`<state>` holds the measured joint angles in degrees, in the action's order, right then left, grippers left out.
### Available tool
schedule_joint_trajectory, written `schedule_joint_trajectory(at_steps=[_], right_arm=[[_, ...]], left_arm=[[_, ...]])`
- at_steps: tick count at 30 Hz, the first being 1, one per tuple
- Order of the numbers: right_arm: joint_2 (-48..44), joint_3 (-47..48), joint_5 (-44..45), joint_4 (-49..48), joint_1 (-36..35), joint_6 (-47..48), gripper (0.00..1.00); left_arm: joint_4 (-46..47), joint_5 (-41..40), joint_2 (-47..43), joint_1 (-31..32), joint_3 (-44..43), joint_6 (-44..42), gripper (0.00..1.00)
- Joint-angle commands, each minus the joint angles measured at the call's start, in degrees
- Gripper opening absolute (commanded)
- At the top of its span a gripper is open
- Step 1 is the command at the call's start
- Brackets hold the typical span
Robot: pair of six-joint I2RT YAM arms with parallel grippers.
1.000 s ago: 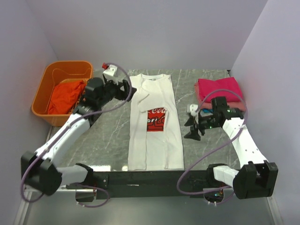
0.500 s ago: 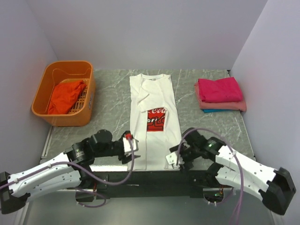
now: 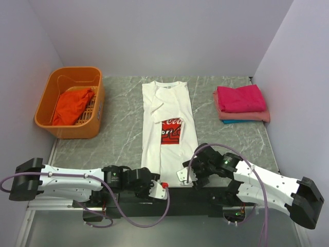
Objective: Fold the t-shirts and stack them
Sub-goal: Fold the tshirt
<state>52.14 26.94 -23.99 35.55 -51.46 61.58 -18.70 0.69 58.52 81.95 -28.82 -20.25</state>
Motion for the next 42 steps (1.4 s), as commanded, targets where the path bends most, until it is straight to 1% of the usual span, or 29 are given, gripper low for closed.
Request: schedule_joint_trajectory(at_steps=[1, 5, 7, 12, 17, 21, 28, 31, 35, 36, 42], right_arm=[[-4.05, -0.74, 0.43, -0.31, -0.13, 1.17, 0.79], [-4.42, -1.71, 0.61, 0.05, -0.04, 1.61, 0.79], [-4.33, -1.89, 0.61, -0.22, 0.05, 1.44, 0.79], [-5.12, -1.80, 0.08, 0.13, 0.48, 1.52, 0.79], [-3.80, -1.54, -0.53, 1.89, 0.49, 2.84, 0.79], [-4.59, -1.36, -1.23, 1.45, 0.57, 2.32, 0.79], [-5.20, -1.54, -1.15, 1.28, 0.75, 1.88, 0.79], [-5.38, -1.54, -1.32, 1.01, 0.84, 1.61, 0.79], [-5.29, -1.63, -1.41, 1.19, 1.19, 1.70, 0.79], [-5.29, -1.63, -1.59, 1.10, 1.36, 1.61, 0.79], [-5.29, -1.71, -1.76, 1.01, 1.72, 1.61, 0.79]], left_arm=[[2.88, -3.67, -1.83, 0.66, 0.69, -2.25, 0.61], [3.05, -5.08, -1.14, 0.66, 1.13, -2.43, 0.61], [3.67, -5.26, 0.97, 0.66, 1.13, -2.34, 0.59], [6.39, -4.91, 6.06, 0.66, 1.84, -2.78, 0.60], [7.18, -7.01, 8.10, 0.58, 2.19, -4.01, 0.59], [7.97, -8.86, 9.42, 0.31, 2.63, -4.18, 0.52], [8.06, -7.11, 10.38, -2.23, 2.80, -5.32, 0.48], [8.68, -7.28, 10.12, -2.76, 2.89, -5.76, 0.45], [8.59, -7.46, 8.81, -3.38, 2.80, -6.38, 0.34], [8.33, -7.54, 8.63, -3.47, 2.72, -6.38, 0.33], [7.54, -7.63, 6.61, -4.08, 2.36, -6.64, 0.31]])
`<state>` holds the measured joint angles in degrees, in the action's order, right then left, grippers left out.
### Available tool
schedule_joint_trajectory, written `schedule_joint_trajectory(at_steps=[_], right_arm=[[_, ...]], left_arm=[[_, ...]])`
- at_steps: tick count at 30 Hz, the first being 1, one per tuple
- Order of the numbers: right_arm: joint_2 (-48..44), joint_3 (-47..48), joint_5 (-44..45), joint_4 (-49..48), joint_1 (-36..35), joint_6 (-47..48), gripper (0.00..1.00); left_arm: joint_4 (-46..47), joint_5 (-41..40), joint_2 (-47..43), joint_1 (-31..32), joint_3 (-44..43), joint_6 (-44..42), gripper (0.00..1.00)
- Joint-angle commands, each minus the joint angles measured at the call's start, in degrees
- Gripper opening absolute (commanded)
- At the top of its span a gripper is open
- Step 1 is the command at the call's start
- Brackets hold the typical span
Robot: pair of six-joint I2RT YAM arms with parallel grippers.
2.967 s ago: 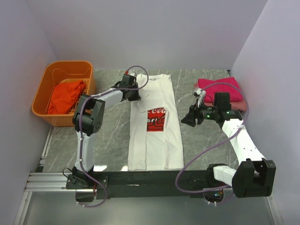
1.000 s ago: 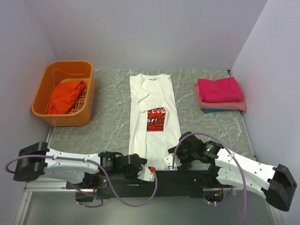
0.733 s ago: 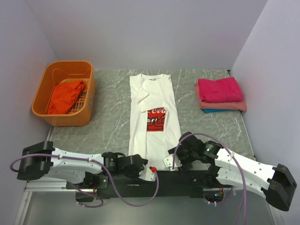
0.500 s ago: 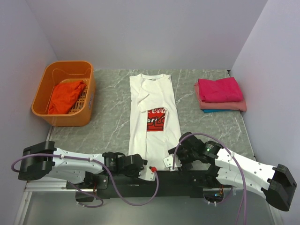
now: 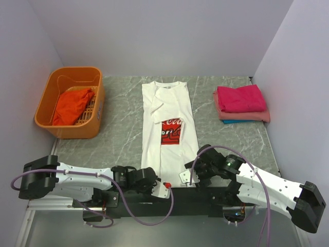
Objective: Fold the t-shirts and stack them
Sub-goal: Fold the tshirt
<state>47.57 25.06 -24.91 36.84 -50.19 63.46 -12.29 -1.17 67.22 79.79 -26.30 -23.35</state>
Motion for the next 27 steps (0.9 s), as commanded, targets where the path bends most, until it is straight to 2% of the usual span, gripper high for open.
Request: schedule_joint_trajectory(at_steps=[1, 18, 21, 22, 27], right_arm=[[-0.73, 0.25, -0.85, -0.19, 0.45, -0.27, 0.79], [1.03, 0.60, -1.90, -0.10, 1.15, -0.10, 0.79], [3.05, 1.13, -2.78, 1.04, 1.06, 0.87, 0.79], [4.01, 1.31, -3.39, 1.30, 0.98, 1.48, 0.79], [4.90, 2.45, -6.81, 3.50, -0.51, 1.84, 0.80]], left_arm=[[1.05, -5.86, -2.36, -2.00, -0.15, -3.54, 0.31], [1.66, -3.14, -0.60, -2.62, -0.24, -3.36, 0.30], [1.48, -2.35, -0.86, -2.62, -0.33, -3.19, 0.23], [1.75, -2.26, -1.12, -2.62, -0.33, -3.19, 0.16], [2.27, -1.47, -1.83, -2.62, 0.11, -2.49, 0.09]])
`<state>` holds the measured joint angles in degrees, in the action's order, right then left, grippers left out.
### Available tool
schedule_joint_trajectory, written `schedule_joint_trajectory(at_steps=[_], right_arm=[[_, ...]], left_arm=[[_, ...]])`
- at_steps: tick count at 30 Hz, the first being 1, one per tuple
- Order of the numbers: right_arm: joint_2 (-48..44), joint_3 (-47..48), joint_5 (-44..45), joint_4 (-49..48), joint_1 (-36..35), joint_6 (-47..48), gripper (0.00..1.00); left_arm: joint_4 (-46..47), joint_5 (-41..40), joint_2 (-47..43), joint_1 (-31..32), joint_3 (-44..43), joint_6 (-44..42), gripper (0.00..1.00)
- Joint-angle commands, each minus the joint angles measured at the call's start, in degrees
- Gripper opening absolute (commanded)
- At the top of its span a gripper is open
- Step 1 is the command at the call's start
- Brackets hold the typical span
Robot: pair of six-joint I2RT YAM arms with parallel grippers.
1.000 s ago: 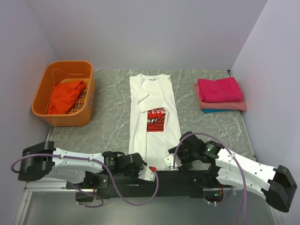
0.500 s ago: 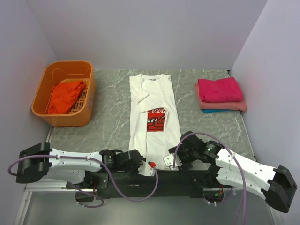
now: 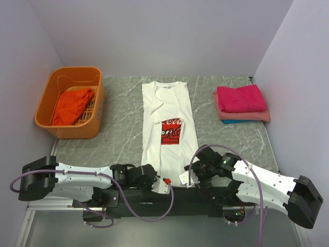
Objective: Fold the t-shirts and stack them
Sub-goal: Fold the tshirt
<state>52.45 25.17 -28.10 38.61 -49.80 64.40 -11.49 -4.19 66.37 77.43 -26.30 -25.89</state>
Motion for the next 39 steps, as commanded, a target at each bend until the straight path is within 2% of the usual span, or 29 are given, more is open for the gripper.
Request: schedule_joint_trajectory(at_steps=[1, 8, 12, 22, 32, 39], right_arm=[[-0.06, 2.34, -4.07, 1.64, -1.43, 0.81, 0.80], [3.80, 1.81, 0.14, -3.18, -7.15, -3.75, 0.79], [5.65, 2.25, 1.20, -4.94, -7.33, -5.95, 0.73], [5.91, 1.38, 6.38, -8.81, -7.33, -9.65, 0.66], [5.74, 0.94, 7.80, -8.11, -7.24, -9.82, 0.58], [1.79, 0.94, 5.60, -5.30, -7.68, -9.21, 0.61]], left_arm=[[1.47, 1.64, -1.06, -0.26, 0.11, 0.05, 0.08], [1.73, 1.73, -1.51, -0.26, 0.20, 0.23, 0.05], [1.64, 1.64, -1.94, -0.26, 0.38, 0.14, 0.05], [2.17, 0.67, -3.53, -0.26, 0.73, 0.14, 0.04], [2.08, 0.76, -3.18, -0.26, 0.82, -0.04, 0.03], [2.17, 0.93, -3.09, -0.26, 0.82, -0.04, 0.03]])
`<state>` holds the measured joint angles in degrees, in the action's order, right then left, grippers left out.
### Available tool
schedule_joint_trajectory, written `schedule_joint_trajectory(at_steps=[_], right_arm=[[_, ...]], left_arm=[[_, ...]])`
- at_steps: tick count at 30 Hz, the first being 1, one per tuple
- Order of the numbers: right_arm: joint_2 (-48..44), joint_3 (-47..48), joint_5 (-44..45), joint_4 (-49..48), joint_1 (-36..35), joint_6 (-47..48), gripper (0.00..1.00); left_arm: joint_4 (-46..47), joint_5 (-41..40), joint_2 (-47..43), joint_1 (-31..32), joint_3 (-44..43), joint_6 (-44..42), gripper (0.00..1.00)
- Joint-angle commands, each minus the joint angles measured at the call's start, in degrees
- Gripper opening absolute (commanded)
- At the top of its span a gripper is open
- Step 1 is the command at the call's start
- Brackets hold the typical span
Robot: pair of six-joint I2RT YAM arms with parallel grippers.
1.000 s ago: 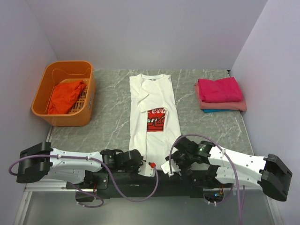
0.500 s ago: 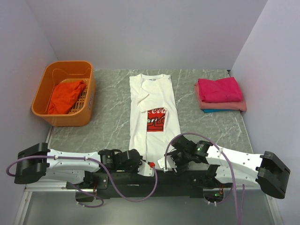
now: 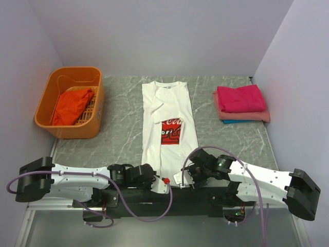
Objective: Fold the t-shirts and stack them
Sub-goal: Fold the tshirt
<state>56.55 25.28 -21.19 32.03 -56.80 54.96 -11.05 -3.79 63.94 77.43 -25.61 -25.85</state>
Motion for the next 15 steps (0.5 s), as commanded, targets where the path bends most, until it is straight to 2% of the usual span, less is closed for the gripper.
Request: schedule_joint_trajectory(at_steps=[1, 10, 15], right_arm=[[-2.33, 0.65, -1.31, 1.80, -0.95, 0.24, 0.61], [2.59, 1.17, 1.76, 0.05, -5.69, -1.43, 0.59], [3.82, 1.27, 3.35, -1.09, -5.61, -3.63, 0.56]], left_arm=[[1.73, 0.63, -0.49, -0.26, 0.12, 0.01, 0.03], [1.82, 0.63, -0.49, -0.26, 0.12, 0.18, 0.03], [2.08, 0.63, -0.49, -0.26, 0.21, 0.09, 0.03]])
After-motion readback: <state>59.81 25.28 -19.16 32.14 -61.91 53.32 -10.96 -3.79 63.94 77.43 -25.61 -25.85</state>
